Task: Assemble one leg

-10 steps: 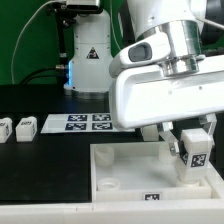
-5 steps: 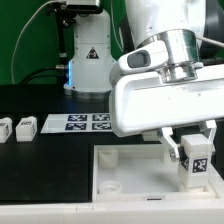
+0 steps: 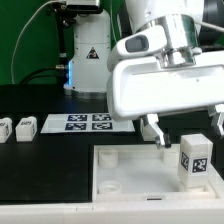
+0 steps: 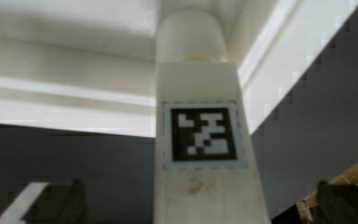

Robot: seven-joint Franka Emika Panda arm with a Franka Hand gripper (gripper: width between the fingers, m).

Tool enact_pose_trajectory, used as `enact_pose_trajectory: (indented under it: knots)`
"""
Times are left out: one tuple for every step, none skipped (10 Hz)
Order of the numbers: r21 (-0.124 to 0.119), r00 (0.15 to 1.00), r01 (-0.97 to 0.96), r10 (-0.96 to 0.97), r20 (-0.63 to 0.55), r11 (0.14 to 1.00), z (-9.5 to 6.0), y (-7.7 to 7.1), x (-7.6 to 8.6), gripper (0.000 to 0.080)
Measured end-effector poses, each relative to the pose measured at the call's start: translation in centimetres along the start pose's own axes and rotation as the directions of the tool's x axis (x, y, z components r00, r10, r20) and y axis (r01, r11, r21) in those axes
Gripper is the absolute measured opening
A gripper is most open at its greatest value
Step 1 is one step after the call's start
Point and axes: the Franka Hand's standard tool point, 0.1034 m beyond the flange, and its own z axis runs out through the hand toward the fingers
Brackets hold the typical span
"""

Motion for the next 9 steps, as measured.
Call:
enact_pose_trajectory:
  knots:
    - [0.009,1.0,0.005,-0.005,0.024,1.0,-0.9,-0.2,0.6,0.0647]
    - [0.011,1.0,0.009,-0.009,0.024,1.0,-1.8,-0.2,1.5,0.0647]
    - [0.01,1.0,0.008,-0.008,0.024,1.0,-1.7,-0.2,1.1,0.0649]
    - [0.019,0.999,0.006,-0.007,0.054,1.0,-1.3,-0.4,0.6,0.0649]
    - [0.032,0.996,0.007,-0.01,0.086,0.999,-1.4,-0.7,0.7,0.0649]
    - [0.027,0.997,0.008,-0.01,0.079,1.0,-1.3,-0.3,0.8,0.0649]
    - [0.026,0.994,-0.006,0.004,0.11,1.0,-0.6,0.2,0.0,0.0649]
    - [0.055,0.975,-0.034,0.021,0.223,0.998,-0.3,-0.3,-0.5,0.0649]
    - [0.076,0.949,-0.052,0.026,0.314,0.996,-0.2,-0.6,-0.1,0.0649]
